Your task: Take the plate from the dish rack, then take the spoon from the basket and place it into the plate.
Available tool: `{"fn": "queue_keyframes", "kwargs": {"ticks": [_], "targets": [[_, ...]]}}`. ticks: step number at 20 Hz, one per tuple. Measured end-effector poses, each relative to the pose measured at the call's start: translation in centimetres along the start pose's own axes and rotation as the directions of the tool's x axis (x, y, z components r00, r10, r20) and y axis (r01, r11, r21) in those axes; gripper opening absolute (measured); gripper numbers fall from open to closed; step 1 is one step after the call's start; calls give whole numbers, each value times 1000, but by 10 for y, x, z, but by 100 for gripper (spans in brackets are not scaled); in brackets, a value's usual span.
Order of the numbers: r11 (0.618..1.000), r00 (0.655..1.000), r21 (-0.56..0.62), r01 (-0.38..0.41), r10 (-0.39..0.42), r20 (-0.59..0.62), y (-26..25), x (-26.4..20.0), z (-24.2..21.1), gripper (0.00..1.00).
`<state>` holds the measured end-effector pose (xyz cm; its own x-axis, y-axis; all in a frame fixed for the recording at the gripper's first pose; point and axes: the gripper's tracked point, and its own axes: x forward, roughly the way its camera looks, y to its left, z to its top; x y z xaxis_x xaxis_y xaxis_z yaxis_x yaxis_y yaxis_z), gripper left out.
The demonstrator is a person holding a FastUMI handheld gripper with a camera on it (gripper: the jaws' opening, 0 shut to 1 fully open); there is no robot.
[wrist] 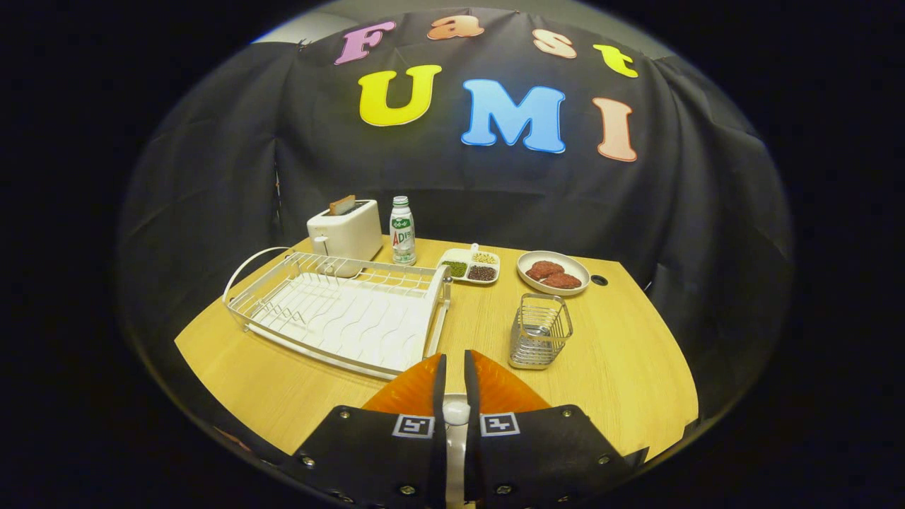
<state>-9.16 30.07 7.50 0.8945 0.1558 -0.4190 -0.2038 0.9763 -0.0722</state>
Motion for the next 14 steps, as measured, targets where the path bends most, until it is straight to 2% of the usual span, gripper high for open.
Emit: {"fn": "queue_keyframes", "kwargs": {"ticks": [10, 14], "targets": [[994, 993, -48, -96, 92, -72, 27, 12, -20, 10], [994, 992, -54, -98, 94, -82, 22, 12, -21, 16]]}}
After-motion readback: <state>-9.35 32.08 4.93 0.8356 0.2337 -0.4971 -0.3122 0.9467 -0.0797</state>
